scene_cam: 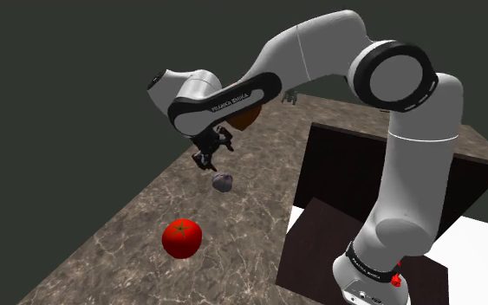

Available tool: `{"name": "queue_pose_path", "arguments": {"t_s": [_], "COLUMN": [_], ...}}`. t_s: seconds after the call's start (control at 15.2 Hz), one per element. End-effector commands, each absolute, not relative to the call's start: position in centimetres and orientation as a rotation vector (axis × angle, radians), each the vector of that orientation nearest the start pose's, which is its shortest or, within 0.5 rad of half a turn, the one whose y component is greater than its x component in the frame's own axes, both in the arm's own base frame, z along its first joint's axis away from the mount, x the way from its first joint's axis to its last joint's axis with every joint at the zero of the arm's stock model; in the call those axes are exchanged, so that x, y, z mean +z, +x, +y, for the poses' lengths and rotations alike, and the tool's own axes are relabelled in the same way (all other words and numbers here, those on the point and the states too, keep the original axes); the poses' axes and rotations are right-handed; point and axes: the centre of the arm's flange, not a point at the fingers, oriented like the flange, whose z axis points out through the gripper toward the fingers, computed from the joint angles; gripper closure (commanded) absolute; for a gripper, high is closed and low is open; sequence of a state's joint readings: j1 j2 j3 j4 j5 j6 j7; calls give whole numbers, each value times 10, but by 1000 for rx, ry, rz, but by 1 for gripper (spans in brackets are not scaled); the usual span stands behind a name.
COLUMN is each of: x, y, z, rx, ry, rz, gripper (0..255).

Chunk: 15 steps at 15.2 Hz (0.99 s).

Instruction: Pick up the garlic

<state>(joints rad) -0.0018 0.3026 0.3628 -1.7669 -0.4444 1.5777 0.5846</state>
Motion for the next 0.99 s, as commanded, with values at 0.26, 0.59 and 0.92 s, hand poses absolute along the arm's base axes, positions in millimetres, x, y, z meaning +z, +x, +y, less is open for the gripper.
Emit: {"name": "queue_pose_path", "arguments": {"t_s": [0.26, 0.59, 0.92], "x": [298, 231, 191], "y": [625, 670, 685], "z": [146, 132, 124], "rx": [680, 858, 924], "ry": [-3707, -3772, -3791], "rz": [342, 482, 534], "gripper": [0, 0, 0]}}
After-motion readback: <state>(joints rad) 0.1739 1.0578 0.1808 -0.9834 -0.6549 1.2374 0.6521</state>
